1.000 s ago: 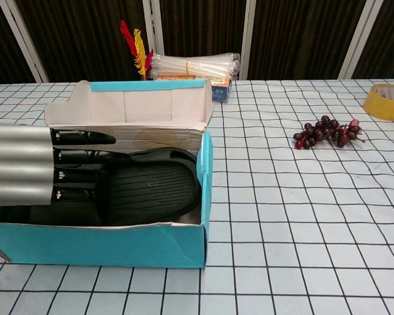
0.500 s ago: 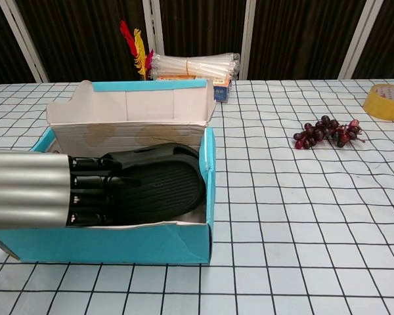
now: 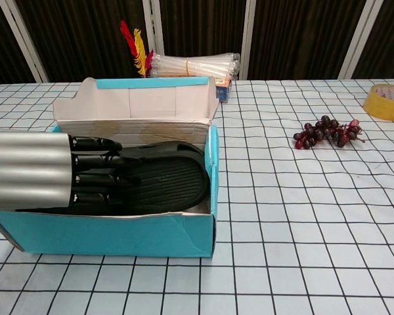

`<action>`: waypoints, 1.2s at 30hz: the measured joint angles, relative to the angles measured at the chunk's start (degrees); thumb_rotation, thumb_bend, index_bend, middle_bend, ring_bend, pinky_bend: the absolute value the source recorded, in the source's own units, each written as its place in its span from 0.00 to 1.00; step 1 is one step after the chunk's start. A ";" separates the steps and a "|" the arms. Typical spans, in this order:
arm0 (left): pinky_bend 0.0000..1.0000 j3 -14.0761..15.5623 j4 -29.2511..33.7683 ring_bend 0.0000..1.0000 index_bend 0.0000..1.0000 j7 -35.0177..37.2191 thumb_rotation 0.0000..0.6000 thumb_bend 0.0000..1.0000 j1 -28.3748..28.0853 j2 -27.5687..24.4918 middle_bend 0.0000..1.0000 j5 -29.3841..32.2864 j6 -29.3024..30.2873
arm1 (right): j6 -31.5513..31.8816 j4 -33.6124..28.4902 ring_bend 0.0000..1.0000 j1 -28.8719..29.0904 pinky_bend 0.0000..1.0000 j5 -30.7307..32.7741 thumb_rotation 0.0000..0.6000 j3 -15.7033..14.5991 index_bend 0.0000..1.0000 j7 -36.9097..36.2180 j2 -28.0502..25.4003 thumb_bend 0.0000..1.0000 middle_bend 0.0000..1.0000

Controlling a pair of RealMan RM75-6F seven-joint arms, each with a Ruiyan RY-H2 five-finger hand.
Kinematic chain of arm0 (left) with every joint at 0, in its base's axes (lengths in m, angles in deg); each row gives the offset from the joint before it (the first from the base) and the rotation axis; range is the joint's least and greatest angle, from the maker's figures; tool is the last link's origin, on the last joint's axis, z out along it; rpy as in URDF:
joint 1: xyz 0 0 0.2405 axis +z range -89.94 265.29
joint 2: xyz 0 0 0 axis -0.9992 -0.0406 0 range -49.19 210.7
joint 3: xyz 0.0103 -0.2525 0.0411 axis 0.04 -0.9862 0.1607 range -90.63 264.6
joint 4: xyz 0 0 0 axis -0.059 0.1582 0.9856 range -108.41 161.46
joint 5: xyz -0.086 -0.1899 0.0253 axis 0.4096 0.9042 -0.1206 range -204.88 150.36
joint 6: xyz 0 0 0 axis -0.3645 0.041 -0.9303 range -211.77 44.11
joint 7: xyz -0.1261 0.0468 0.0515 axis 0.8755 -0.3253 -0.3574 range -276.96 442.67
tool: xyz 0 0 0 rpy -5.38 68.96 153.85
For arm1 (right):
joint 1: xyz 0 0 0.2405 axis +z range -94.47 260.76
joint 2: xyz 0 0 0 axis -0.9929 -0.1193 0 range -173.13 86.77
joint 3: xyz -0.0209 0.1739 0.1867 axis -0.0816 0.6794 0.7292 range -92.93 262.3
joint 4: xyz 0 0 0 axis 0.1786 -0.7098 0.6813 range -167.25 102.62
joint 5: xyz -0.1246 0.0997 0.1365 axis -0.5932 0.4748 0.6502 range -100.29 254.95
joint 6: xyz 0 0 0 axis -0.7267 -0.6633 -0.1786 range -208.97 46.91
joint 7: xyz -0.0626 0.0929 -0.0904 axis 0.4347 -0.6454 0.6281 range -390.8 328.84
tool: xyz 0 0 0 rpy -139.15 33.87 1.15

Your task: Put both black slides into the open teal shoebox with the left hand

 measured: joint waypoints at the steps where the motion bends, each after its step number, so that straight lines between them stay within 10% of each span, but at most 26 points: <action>1: 0.12 -0.16 0.65 0.00 0.06 -1.04 1.00 0.22 0.06 -0.38 0.00 0.41 -0.61 | 0.00 0.01 0.19 0.00 0.13 0.00 1.00 0.01 0.03 -0.04 -0.01 0.31 0.11; 25: 0.08 -2.06 20.35 0.00 0.00 -21.01 1.00 0.15 4.91 -12.34 0.00 7.87 -9.99 | 0.08 -0.18 0.19 -0.03 0.13 -0.39 1.00 -0.06 0.03 -0.63 -0.25 0.31 0.11; 36: 0.09 -2.27 24.30 0.00 0.06 -14.95 1.00 0.15 7.82 -14.48 0.04 10.53 -4.74 | 0.07 -0.03 0.19 -0.03 0.13 -0.34 1.00 -0.04 0.03 -0.79 -0.26 0.31 0.11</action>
